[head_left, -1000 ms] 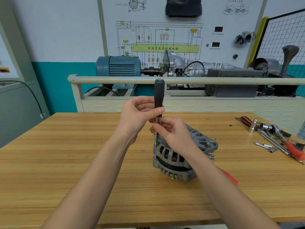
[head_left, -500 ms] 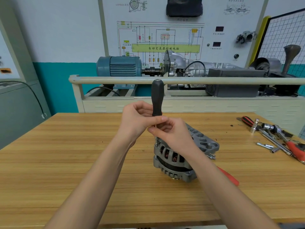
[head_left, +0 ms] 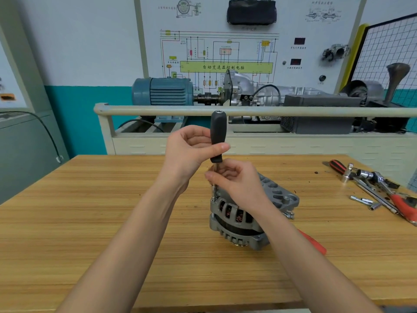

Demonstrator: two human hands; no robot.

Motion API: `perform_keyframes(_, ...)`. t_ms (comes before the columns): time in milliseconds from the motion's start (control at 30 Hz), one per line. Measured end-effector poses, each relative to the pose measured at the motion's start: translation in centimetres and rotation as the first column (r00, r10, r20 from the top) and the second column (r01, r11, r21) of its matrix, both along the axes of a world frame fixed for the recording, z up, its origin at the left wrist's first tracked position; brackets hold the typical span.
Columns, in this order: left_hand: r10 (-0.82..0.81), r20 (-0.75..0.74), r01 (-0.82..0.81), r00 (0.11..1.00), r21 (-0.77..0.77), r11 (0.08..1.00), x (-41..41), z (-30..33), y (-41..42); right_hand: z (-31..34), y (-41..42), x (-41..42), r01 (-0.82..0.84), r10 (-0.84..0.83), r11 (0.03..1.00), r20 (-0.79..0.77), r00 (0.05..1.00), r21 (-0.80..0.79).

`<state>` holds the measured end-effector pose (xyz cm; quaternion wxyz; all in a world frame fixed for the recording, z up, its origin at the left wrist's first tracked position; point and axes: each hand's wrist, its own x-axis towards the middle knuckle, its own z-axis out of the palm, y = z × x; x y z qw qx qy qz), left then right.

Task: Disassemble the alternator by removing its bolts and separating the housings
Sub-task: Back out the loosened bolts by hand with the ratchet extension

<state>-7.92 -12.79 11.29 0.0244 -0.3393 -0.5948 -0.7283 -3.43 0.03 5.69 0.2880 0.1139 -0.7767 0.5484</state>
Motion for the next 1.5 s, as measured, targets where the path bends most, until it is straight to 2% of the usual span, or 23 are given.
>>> perform_keyframes(133,-0.082,-0.032,0.080,0.996,-0.057,0.995,0.1,0.2,0.1,0.1,0.0,0.0,-0.002,0.002,0.999,0.004,1.000,0.034)
perform_keyframes(233,-0.145,-0.007,0.145,0.989,-0.029,0.989,-0.1,0.6,-0.1,0.0,0.1,-0.1,-0.022,0.021,0.999,0.025,0.999,0.038)
perform_keyframes(400,-0.027,0.012,0.027,1.000,0.026,0.999,-0.1,0.7,0.0,-0.1,0.0,-0.1,-0.019,0.019,0.999,-0.013,1.000,-0.035)
perform_keyframes(500,-0.023,-0.021,0.023,1.000,-0.005,1.000,0.1,0.7,0.2,0.0,0.1,-0.1,0.004,-0.005,1.000,-0.060,0.998,-0.013)
perform_keyframes(633,-0.164,-0.021,0.162,0.986,-0.082,0.983,0.3,1.1,-0.1,0.0,0.1,-0.1,0.021,-0.017,0.997,-0.047,0.999,0.072)
perform_keyframes(733,-0.263,0.037,0.265,0.964,-0.042,0.963,0.1,1.0,-0.4,0.0,0.2,-0.1,0.003,-0.001,0.998,-0.029,1.000,0.067)
perform_keyframes(833,-0.149,0.041,0.149,0.988,0.018,0.989,0.1,1.1,-0.1,0.0,0.0,0.0,-0.031,0.032,0.998,-0.018,0.999,0.050)
perform_keyframes(900,-0.049,0.013,0.049,0.999,0.013,0.999,0.3,1.0,0.2,0.0,-0.2,0.0,-0.019,0.020,0.999,-0.024,1.000,0.030)
perform_keyframes(967,-0.016,-0.023,0.016,1.000,-0.017,1.000,0.4,1.0,0.5,0.0,-0.2,-0.1,-0.005,0.005,1.000,-0.021,1.000,0.005)
perform_keyframes(1033,-0.075,-0.031,0.073,0.997,-0.063,0.995,0.4,1.0,0.4,0.0,-0.1,-0.2,-0.001,0.001,1.000,-0.004,1.000,-0.008)
perform_keyframes(1100,-0.209,-0.017,0.207,0.978,-0.092,0.974,0.4,1.0,0.0,0.0,-0.1,-0.2,-0.001,0.001,1.000,0.007,1.000,0.021)
perform_keyframes(1200,-0.315,-0.006,0.314,0.949,-0.075,0.946,0.1,0.9,-0.7,0.0,0.0,-0.1,-0.038,0.038,0.999,0.007,0.999,0.036)
perform_keyframes(1300,-0.177,-0.038,0.176,0.984,-0.029,0.984,0.4,1.1,-0.4,0.0,0.0,0.1,-0.062,0.062,0.998,0.009,0.998,-0.001)
perform_keyframes(1400,-0.033,-0.065,0.032,0.997,-0.014,0.999,0.4,1.2,0.2,0.0,0.0,0.1,-0.008,0.007,1.000,-0.017,1.000,-0.025)
perform_keyframes(1500,-0.118,-0.079,0.112,0.990,-0.074,0.991,0.5,1.2,0.1,0.0,0.0,0.1,0.019,-0.019,1.000,-0.024,1.000,0.000)
